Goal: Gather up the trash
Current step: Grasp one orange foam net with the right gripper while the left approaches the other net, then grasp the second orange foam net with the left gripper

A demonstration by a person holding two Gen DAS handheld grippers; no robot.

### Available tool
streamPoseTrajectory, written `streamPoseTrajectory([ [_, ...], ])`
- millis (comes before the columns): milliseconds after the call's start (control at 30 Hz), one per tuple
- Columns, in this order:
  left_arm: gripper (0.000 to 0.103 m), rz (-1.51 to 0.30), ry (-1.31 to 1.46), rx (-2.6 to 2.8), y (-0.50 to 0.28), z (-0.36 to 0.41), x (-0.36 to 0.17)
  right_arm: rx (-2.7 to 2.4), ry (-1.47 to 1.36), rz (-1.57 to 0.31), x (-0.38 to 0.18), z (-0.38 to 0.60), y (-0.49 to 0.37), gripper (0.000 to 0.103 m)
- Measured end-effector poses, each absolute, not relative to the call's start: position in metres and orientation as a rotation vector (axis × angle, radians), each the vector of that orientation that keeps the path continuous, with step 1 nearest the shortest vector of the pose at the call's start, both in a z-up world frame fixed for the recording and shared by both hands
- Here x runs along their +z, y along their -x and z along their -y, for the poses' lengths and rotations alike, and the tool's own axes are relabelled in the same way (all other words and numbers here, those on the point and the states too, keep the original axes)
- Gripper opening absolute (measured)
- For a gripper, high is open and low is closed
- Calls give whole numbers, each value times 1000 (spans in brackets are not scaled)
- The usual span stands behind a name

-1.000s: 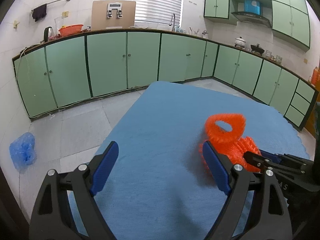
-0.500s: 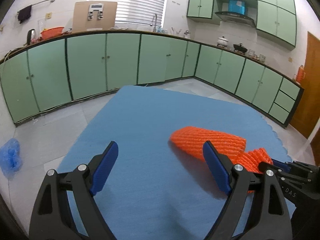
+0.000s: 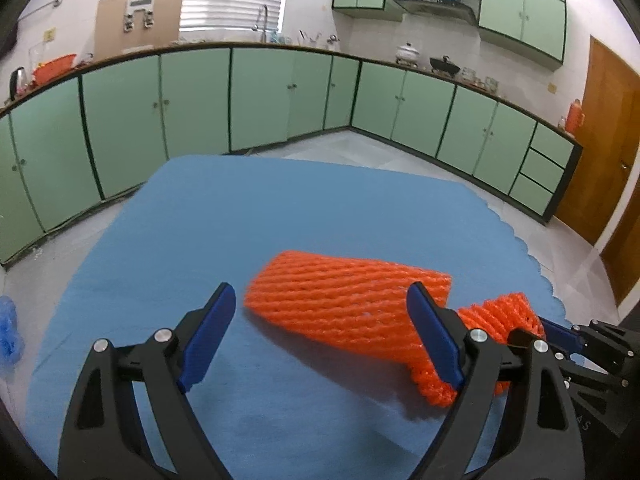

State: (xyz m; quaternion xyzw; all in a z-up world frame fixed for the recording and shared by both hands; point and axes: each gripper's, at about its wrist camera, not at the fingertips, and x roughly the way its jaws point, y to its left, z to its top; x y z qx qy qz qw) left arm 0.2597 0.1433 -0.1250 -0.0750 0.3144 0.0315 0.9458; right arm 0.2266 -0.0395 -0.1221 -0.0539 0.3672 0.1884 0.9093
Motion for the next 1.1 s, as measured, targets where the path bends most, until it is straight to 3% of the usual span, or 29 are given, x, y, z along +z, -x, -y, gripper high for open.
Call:
streamPoseTrajectory([
  [267, 81, -739, 130, 52, -284, -125, -145, 401, 77, -758, -124, 57, -232, 21],
  [600, 0, -818, 162, 42, -297, -124, -162, 401, 41, -746, -123, 71, -227, 21],
  [1100, 0, -751, 166, 32, -262, -121, -139, 319, -6, -685, -104, 109, -216, 21],
])
